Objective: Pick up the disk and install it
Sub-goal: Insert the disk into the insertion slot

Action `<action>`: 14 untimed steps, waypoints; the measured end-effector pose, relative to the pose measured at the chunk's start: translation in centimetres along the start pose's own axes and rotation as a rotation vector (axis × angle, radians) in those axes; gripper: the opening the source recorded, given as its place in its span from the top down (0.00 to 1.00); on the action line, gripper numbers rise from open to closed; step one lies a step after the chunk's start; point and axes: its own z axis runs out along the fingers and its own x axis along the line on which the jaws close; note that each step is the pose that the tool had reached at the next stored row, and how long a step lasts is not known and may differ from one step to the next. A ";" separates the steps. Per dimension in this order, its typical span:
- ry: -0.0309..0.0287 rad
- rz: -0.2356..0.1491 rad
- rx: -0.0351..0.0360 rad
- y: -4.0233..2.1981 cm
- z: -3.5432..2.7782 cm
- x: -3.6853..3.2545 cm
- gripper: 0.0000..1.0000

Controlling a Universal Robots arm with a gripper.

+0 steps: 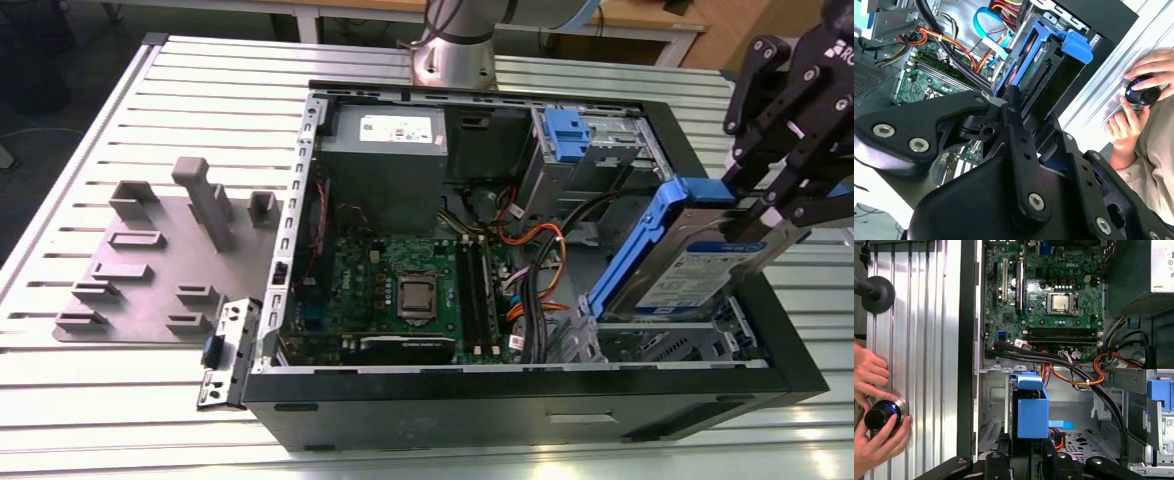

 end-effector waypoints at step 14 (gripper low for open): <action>0.0000 0.000 0.0000 -0.05 2.52 -0.08 0.65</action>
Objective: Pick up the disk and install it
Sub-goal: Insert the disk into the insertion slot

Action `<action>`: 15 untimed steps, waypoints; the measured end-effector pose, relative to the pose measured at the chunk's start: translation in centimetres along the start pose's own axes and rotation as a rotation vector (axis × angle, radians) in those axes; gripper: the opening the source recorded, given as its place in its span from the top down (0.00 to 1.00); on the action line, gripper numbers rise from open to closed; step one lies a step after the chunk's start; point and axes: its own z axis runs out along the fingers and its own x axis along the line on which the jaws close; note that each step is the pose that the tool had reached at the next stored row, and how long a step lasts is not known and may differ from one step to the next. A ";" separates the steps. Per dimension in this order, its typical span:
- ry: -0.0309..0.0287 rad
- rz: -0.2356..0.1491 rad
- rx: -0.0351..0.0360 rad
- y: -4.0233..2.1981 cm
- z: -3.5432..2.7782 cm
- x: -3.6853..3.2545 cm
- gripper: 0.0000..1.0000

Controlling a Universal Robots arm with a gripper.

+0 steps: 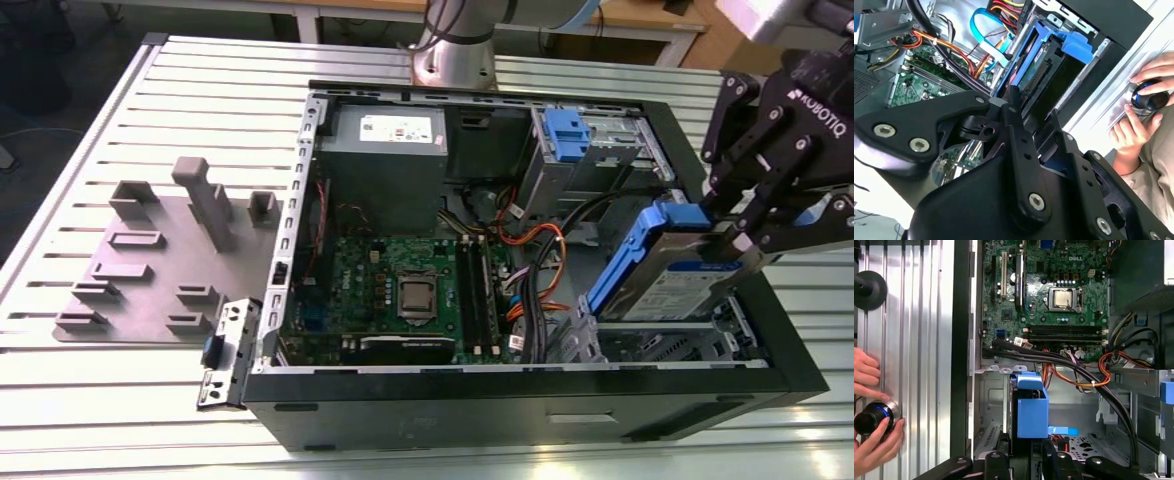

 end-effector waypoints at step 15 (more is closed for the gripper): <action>0.0001 0.000 0.0000 -0.06 2.72 -0.09 0.65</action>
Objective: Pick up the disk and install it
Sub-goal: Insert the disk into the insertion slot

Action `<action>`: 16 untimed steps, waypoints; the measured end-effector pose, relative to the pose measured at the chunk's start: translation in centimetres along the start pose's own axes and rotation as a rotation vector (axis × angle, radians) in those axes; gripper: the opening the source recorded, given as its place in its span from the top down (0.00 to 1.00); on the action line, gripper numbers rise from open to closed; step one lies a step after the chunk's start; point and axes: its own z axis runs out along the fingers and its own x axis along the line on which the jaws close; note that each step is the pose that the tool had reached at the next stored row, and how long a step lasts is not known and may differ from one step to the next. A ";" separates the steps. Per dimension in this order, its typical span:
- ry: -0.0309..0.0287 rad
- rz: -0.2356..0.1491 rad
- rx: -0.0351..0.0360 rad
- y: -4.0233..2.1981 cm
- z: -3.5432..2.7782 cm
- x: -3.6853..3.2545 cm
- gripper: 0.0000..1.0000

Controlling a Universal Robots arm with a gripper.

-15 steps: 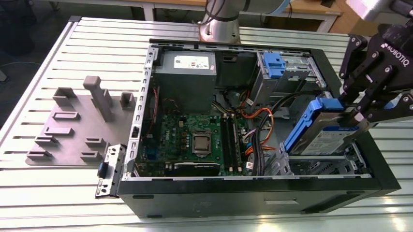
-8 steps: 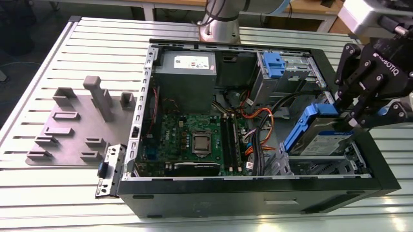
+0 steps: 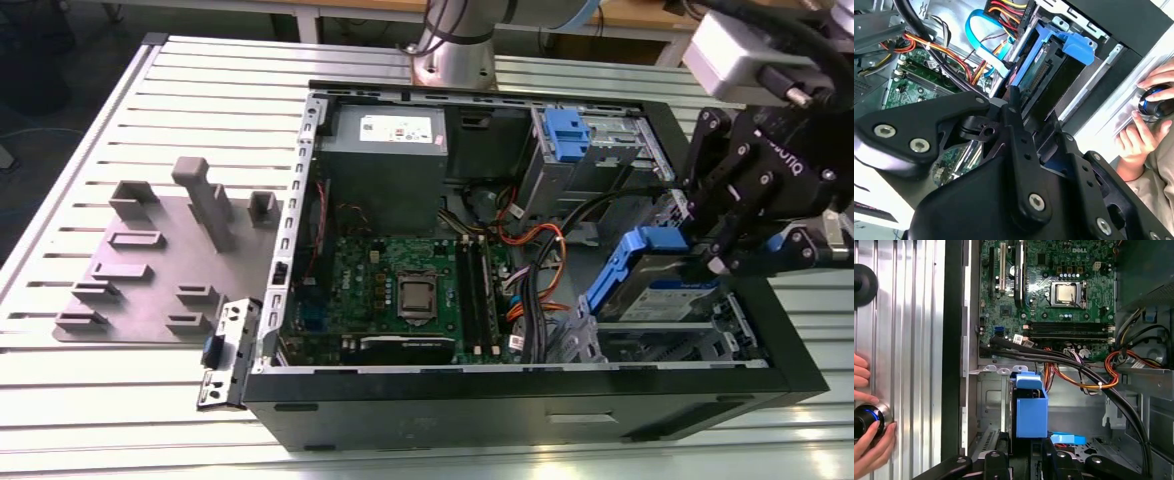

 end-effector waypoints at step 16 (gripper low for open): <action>-0.0001 0.000 0.0000 -0.05 2.52 -0.08 0.65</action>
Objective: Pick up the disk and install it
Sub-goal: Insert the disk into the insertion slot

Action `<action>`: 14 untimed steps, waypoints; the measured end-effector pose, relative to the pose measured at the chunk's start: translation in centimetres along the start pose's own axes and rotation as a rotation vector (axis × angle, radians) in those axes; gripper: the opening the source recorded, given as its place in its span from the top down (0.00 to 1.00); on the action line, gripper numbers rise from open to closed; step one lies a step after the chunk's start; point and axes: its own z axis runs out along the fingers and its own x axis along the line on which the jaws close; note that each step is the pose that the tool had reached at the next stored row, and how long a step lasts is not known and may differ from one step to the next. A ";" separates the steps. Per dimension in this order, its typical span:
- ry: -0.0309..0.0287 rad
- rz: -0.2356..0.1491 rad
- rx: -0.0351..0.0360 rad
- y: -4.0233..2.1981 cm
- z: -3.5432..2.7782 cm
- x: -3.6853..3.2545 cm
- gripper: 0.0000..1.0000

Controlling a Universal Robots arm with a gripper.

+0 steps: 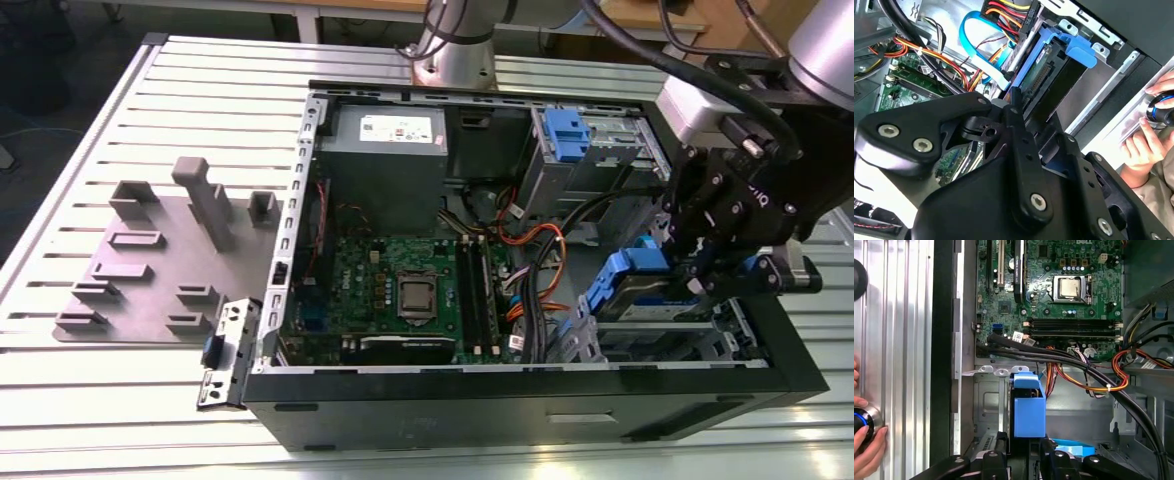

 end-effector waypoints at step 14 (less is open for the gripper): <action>0.0001 0.000 0.0000 0.00 0.01 0.00 0.52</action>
